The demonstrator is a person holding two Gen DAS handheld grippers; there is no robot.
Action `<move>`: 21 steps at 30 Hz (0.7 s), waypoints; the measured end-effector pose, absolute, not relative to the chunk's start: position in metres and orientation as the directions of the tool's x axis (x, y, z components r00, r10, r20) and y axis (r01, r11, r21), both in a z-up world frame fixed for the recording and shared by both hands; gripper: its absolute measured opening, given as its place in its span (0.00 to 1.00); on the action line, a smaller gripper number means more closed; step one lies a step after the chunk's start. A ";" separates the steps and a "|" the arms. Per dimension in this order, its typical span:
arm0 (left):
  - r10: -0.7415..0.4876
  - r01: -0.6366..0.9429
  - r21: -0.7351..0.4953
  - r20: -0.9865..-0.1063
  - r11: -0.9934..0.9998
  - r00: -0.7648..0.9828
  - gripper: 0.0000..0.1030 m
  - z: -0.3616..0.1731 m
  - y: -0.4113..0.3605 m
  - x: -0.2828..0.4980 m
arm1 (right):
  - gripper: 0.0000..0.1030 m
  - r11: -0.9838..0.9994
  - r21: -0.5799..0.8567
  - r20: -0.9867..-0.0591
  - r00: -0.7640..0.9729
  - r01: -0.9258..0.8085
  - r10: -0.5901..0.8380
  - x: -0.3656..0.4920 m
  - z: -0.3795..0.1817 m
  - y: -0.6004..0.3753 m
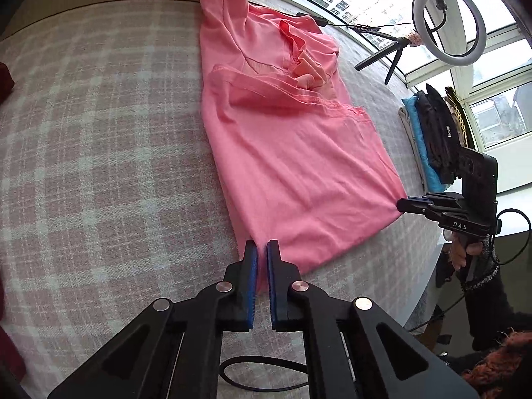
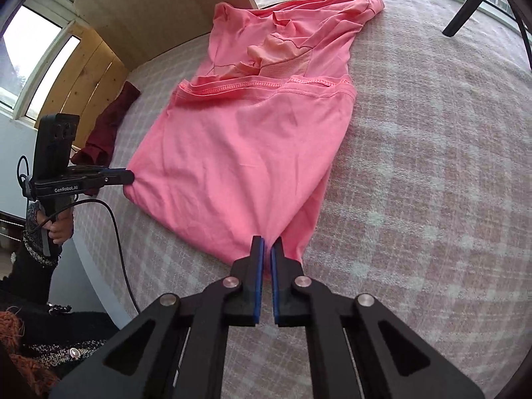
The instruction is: Fold clothes
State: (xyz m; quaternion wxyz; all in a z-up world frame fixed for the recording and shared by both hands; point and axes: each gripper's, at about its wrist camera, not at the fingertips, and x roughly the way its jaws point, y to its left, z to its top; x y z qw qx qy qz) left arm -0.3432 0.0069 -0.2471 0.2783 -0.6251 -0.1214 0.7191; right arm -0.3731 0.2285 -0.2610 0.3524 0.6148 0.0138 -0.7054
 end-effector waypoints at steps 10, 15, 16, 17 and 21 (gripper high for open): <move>0.537 -0.279 -0.520 -0.844 -0.807 0.019 0.05 -0.266 0.002 -0.328 | 0.04 -0.777 0.338 -0.916 -0.002 0.531 -0.400 -0.361 -0.277 0.228; 0.509 -0.250 -0.497 -0.861 -0.831 0.018 0.06 -0.260 -0.016 -0.334 | 0.21 -0.802 0.274 -0.946 -0.001 0.530 -0.324 -0.365 -0.273 0.232; 0.500 -0.268 -0.482 -0.866 -0.834 0.001 0.06 -0.252 -0.018 -0.336 | 0.21 -0.807 0.259 -0.943 -0.039 0.531 -0.329 -0.365 -0.263 0.235; 0.496 -0.298 -0.469 -0.868 -0.832 -0.018 0.06 -0.242 -0.019 -0.339 | 0.21 -0.804 0.256 -0.935 -0.073 0.536 -0.346 -0.367 -0.252 0.236; 0.537 -0.417 -0.483 -0.843 -0.770 -0.015 0.13 -0.226 0.029 -0.361 | 0.21 -0.765 0.257 -0.901 -0.139 0.591 -0.410 -0.377 -0.231 0.213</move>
